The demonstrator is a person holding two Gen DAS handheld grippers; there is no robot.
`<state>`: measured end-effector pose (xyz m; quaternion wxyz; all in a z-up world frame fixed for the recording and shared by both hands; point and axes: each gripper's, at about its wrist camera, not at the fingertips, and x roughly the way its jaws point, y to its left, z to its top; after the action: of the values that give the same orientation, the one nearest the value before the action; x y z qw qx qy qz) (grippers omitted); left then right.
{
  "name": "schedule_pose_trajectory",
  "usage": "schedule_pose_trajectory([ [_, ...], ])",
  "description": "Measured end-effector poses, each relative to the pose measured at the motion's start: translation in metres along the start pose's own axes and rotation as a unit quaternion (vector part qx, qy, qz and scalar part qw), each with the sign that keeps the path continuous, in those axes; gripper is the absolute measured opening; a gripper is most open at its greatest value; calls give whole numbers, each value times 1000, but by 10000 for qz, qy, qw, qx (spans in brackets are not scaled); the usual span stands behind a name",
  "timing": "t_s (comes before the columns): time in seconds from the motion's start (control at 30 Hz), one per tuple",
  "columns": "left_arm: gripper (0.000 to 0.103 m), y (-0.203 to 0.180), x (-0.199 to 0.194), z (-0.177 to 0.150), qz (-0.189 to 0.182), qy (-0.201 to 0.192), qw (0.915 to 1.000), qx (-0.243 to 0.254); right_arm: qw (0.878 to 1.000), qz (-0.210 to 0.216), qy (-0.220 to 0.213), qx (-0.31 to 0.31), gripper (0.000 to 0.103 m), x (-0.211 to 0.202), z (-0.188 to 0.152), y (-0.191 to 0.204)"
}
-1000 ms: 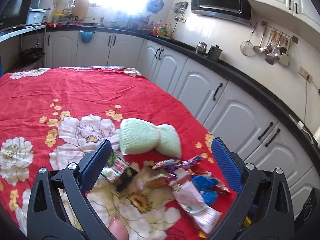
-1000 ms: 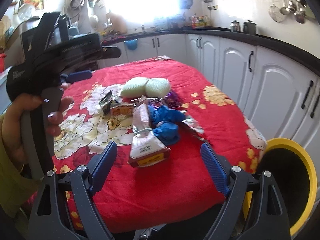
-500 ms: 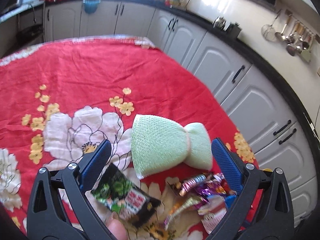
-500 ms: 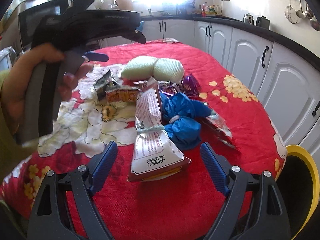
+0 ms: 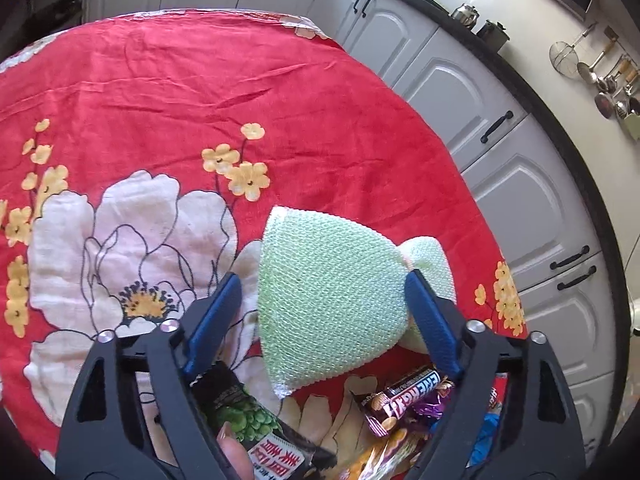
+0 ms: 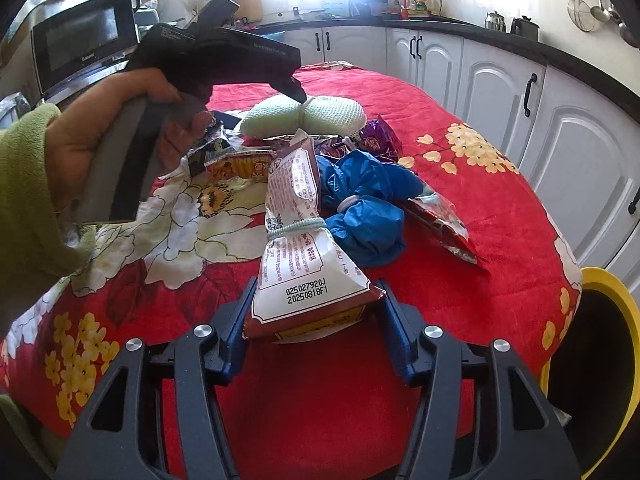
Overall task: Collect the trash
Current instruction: 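Grasp the green sponge with the left tool while the right tool grasps the white snack bag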
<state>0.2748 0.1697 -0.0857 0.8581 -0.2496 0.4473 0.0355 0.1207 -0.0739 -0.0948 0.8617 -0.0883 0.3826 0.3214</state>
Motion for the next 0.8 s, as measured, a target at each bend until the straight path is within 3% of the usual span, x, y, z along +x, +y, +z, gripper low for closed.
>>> schedule_pose_trajectory([
  [0.03, 61, -1, -1, -1, -48, 3, 10000, -10, 10000, 42, -3, 38, 54, -1, -1, -1],
  [0.2, 52, 0, -6, -5, -111, -3, 9999, -33, 9997, 155, -89, 169, 54, -11, -6, -2],
  [0.37, 32, 5, -17, -6, -251, -55, 9996, -124, 9992, 206, -121, 305, 54, -18, -10, -2],
  [0.47, 25, 5, -24, -6, -400, -85, 9990, -174, 9990, 234, -167, 349, 54, -22, -11, -2],
  [0.8, 18, -20, -64, -24, -720, -541, 9959, 76, 9978, 268, -408, 450, 54, -43, -9, -3],
])
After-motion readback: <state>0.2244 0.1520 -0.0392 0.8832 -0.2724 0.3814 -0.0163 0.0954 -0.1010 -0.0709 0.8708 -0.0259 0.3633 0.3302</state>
